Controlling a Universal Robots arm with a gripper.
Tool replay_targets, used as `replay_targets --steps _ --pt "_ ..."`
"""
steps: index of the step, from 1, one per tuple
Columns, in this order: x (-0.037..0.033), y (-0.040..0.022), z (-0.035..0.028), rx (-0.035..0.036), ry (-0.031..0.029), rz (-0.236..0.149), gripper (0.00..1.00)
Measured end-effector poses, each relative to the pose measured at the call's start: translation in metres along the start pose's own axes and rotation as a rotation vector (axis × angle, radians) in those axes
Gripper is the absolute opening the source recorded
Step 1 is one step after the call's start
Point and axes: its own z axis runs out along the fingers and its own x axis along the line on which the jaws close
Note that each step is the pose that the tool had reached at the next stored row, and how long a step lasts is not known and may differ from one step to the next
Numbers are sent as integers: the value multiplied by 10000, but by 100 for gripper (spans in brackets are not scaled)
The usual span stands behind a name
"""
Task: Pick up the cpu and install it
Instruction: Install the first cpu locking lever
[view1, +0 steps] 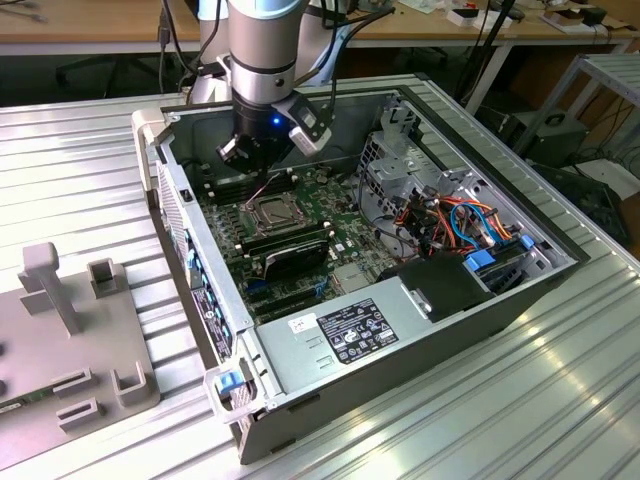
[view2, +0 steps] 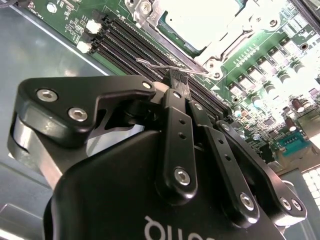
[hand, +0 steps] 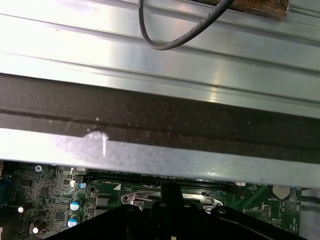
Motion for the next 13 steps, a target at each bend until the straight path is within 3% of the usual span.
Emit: replay_targets --steps 13 --pt "-27 -5 17 0 0 0 11"
